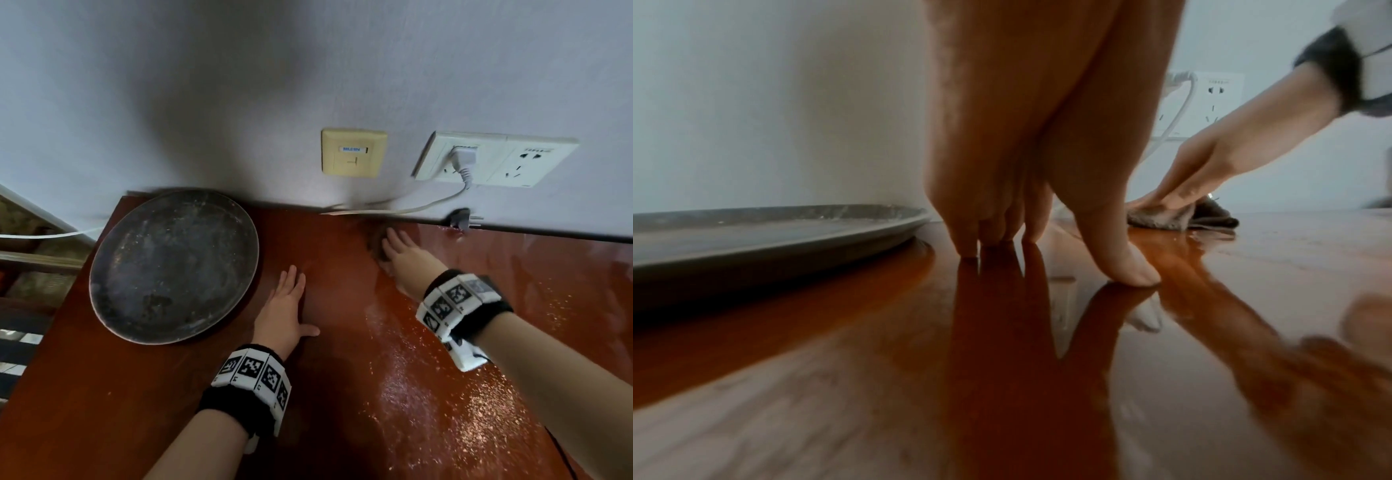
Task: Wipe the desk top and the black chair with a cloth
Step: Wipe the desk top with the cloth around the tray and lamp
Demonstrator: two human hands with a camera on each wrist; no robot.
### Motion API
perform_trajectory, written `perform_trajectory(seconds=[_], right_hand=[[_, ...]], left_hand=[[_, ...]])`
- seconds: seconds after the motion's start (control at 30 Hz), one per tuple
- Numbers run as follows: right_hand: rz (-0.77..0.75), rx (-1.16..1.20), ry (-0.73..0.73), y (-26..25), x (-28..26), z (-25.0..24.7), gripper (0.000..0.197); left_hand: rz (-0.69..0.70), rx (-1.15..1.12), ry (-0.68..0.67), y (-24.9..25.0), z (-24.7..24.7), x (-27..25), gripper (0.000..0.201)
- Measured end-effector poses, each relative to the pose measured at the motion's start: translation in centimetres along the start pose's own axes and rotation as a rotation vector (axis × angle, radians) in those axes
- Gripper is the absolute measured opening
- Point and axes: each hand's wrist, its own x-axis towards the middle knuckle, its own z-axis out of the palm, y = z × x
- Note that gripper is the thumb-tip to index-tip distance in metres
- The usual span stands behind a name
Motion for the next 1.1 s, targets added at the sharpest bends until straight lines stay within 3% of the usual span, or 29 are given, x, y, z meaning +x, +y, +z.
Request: perform_trajectory(seconds=[0.07,0.2,0.3,0.6,0.67,0.73,0.87,1.0,1.1], right_hand=[[-0.087,-0.008,-0.020,-0.5,-1.0,1.2,0.061],[0.238,0.155,0.009,2.6,-0.1,-0.6,0.059],[0.275,0.169,-0.020,3.6,0.7,-1.0,0.054],[-0.200,0.046,-0.021,-1.7,-7.0,1.7,0.063],[-0.200,0.132,-0.039,-0.6,-7.2,1.6,0.055],[-0.087,0.240,-0.017,1.5,-6.2,1.0,0.051],[0.063,0.097,-0.007,2.0,-4.4,0.2,0.051],[-0.178,0.072,-0.017,-3.9,-6.7,2.5,0.065],[-0.325,0.081,-0.026,-6.1,-10.0,3.5,0.065]], left_hand=[[-0.005,0.006,-0.006,0.1,-0.1,0.0,0.102],[-0.010,0.023,-0.015,0.2,-0.1,-0.2,0.101],[-0.015,0.020,-0.006,0.1,0.0,-0.3,0.100],[-0.028,0.039,0.005,0.1,0.2,-0.2,0.100],[-0.025,0.033,0.012,0.1,0.4,-0.3,0.098],[-0.024,0.020,0.021,0.0,0.6,-0.6,0.095],[-0.021,0.006,0.053,-0.2,0.9,-1.1,0.091],[-0.024,0.036,0.052,-0.1,0.9,-1.2,0.090],[-0.015,0.063,0.034,0.0,1.0,-1.6,0.092]])
